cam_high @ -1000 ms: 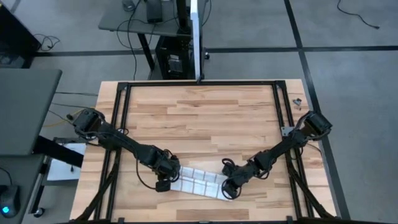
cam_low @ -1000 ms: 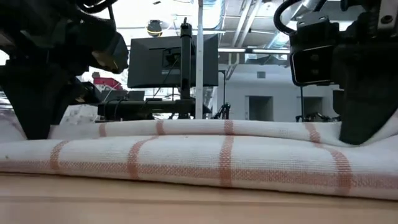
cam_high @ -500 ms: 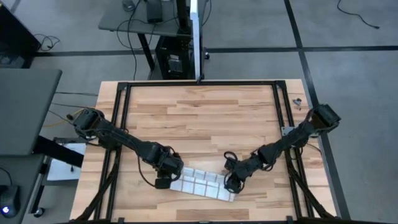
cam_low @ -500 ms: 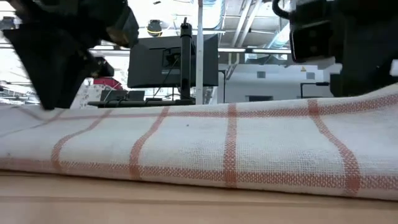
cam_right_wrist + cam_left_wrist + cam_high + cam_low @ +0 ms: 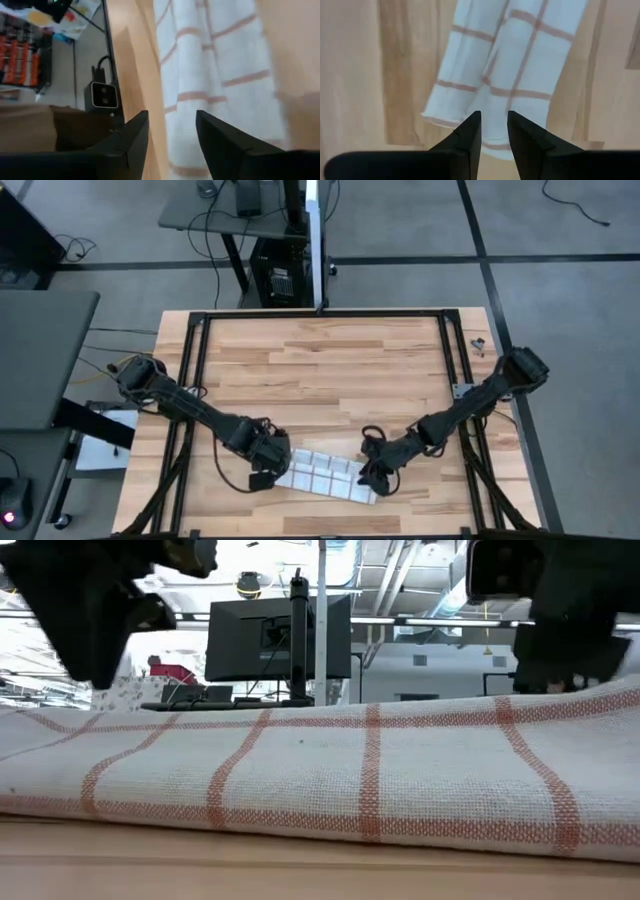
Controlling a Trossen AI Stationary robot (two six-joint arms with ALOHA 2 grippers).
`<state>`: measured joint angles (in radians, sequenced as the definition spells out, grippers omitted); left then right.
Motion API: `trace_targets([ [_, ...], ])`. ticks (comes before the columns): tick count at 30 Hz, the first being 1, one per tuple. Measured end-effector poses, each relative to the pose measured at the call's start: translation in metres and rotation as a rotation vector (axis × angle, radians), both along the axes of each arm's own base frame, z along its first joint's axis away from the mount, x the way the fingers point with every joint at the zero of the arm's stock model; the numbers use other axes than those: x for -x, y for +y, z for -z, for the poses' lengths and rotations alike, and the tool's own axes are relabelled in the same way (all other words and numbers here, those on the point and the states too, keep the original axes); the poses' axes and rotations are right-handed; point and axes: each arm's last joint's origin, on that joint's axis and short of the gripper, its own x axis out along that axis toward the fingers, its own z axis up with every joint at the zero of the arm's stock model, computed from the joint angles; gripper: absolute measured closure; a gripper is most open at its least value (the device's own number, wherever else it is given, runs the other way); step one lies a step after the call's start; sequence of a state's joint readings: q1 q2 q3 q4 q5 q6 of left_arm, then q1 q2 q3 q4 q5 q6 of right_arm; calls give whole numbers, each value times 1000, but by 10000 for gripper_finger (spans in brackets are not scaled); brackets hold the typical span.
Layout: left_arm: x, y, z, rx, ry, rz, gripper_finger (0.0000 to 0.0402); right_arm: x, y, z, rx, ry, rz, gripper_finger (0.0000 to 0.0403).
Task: Roll towel
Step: Roll the white towel
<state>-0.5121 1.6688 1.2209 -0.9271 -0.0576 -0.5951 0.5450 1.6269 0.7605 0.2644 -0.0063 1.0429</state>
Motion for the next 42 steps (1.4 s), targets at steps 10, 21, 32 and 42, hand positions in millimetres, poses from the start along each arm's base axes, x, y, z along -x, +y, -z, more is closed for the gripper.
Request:
trace_targets([
  [10, 0, -8, -1, -4, -55, 15, 322, 4, 0, -10, 9, -22, -40, 282],
  [21, -2, 18, 18, 61, 35, 63, 277, 7, -15, 9, 70, 172, -41, 168],
  [32, -7, 15, 31, 188, -35, 108, 256, 3, -11, 21, 38, 195, -48, 142],
  [42, -3, 17, 36, 151, 9, 156, 357, 3, -12, 21, 41, 200, -46, 264],
])
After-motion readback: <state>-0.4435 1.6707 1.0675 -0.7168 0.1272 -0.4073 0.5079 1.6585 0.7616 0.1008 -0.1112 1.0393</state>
